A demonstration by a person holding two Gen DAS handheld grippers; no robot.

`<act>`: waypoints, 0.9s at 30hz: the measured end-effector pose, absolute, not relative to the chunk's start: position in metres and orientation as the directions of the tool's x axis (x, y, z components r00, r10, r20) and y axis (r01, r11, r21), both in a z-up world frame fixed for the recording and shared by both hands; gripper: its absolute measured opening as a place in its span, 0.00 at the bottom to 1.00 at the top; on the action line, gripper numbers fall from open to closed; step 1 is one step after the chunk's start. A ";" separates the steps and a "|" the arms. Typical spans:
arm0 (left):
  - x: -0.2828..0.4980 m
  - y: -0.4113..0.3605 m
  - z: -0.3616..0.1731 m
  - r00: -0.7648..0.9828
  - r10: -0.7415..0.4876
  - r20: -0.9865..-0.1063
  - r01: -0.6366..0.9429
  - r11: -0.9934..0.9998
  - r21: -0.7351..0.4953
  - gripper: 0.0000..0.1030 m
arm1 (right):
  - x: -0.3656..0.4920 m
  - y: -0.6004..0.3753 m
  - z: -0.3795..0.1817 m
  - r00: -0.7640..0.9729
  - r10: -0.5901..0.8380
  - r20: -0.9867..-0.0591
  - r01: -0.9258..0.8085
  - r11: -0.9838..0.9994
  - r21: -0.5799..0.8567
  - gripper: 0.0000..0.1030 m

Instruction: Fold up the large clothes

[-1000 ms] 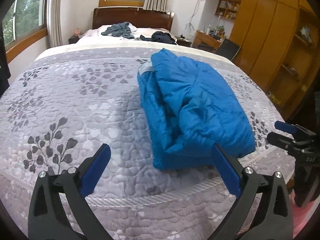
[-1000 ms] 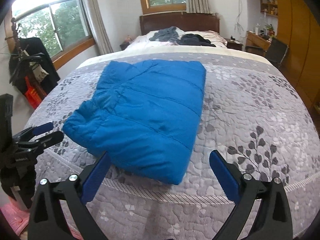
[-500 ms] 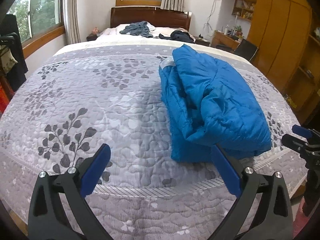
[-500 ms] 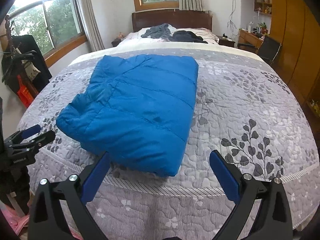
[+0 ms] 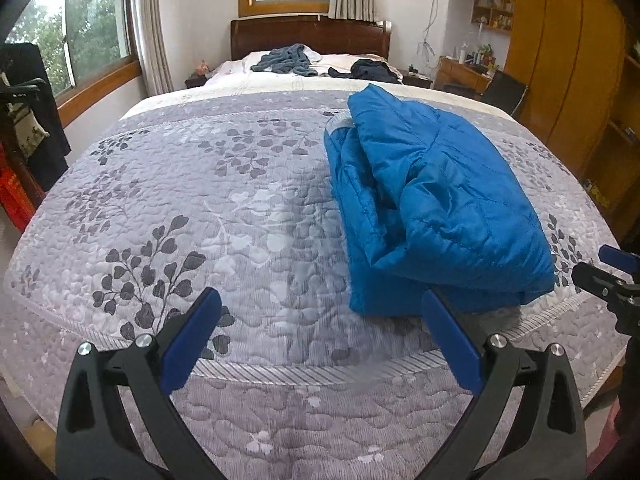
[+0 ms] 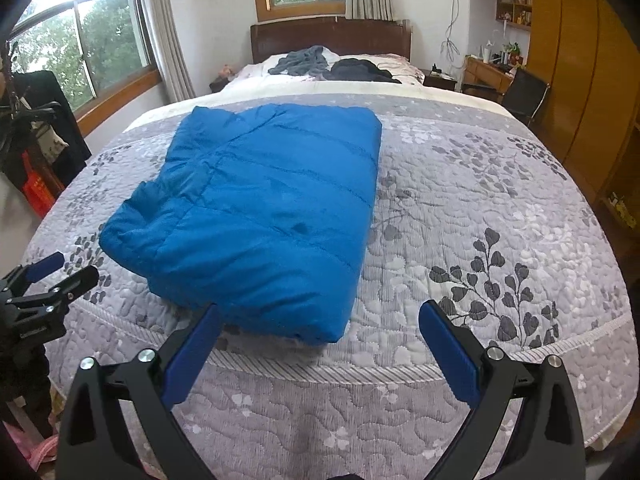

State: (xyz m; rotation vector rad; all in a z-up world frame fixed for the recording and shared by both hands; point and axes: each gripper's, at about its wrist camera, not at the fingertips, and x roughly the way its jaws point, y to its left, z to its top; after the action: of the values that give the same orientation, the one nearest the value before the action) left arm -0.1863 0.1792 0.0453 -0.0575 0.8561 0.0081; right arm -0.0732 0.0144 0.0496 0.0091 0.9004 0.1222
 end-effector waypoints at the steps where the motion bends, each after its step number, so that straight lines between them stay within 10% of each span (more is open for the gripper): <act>1: -0.187 0.179 0.046 0.658 -0.009 -0.753 -0.035 0.998 -0.042 0.97 | -0.073 0.014 0.049 0.614 0.109 -0.781 -0.101 0.993 0.059 0.96; 27: -0.188 0.174 0.039 0.638 0.022 -0.769 -0.049 0.999 -0.013 0.97 | -0.068 0.009 0.036 0.583 0.099 -0.806 -0.080 0.995 0.065 0.96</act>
State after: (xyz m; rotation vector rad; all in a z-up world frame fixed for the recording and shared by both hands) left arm -0.1884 0.1742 0.0392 -0.0338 0.8775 0.0404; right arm -0.0685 0.0090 0.0360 0.0221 0.9427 0.1046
